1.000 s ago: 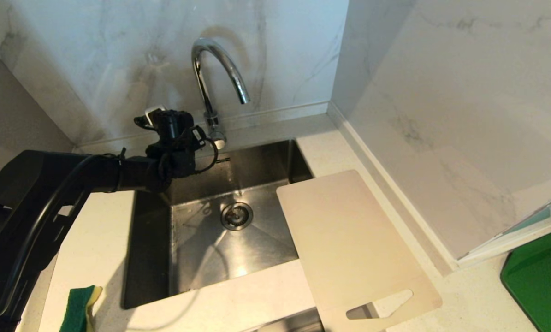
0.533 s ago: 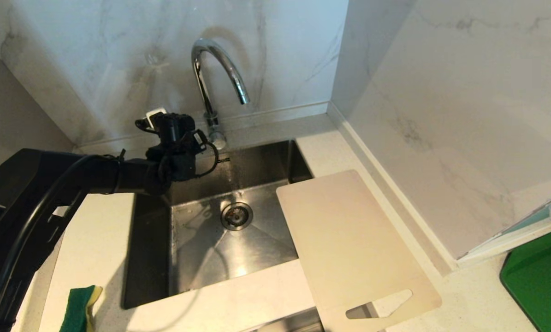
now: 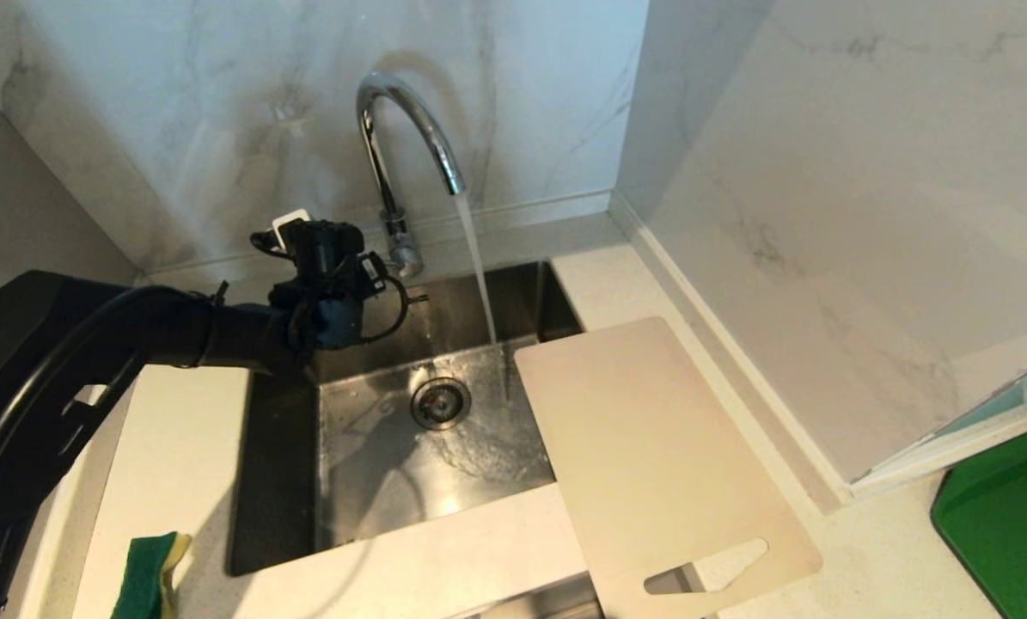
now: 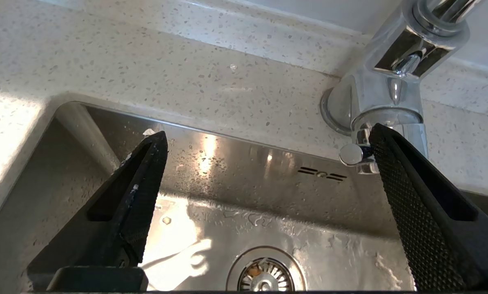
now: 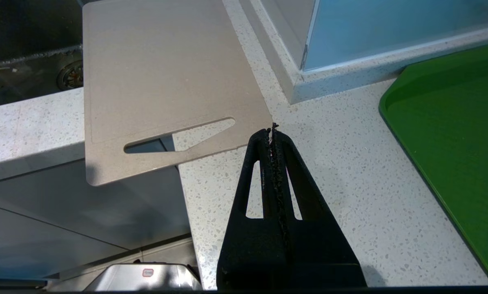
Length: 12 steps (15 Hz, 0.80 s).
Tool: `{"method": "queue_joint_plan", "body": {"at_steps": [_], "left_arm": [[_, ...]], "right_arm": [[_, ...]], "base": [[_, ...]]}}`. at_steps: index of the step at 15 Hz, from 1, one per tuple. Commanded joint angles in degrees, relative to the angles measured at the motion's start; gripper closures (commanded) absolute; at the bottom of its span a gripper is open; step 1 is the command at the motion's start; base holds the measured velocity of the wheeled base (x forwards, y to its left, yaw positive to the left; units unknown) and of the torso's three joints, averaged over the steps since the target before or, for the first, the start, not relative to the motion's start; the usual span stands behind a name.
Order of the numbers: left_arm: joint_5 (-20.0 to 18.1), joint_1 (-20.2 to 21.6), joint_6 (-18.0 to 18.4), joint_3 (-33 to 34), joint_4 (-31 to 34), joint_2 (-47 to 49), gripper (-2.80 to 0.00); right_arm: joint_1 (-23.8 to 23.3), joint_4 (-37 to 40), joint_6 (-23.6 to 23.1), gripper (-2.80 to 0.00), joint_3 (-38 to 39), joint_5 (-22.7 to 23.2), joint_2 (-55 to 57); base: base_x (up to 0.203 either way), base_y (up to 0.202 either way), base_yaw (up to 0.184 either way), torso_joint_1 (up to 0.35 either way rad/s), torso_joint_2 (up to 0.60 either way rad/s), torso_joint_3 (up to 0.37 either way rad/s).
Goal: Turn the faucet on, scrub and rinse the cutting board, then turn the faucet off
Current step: Turn on the tap
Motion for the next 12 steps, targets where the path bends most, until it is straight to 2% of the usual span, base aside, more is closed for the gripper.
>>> {"method": "queue_joint_plan", "body": {"at_steps": [1, 5, 12], "left_arm": [[0.11, -0.43, -0.16, 0.40, 0.17, 0.24, -2.80], [-0.32, -0.69, -0.13, -0.83, -0.05, -0.58, -2.80], [-2.07, -0.63, 0.53, -8.07, -1.04, -4.76, -2.80]], "right_arm": [[0.02, -0.03, 0.00, 0.00, 0.00, 0.01, 0.09], [0.02, -0.03, 0.00, 0.00, 0.00, 0.01, 0.09], [0.02, -0.03, 0.00, 0.00, 0.00, 0.01, 0.09]], "base": [[0.000, 0.000, 0.000, 0.000, 0.00, 0.000], [0.000, 0.000, 0.000, 0.000, 0.00, 0.000], [0.000, 0.000, 0.000, 0.000, 0.00, 0.000]]}}
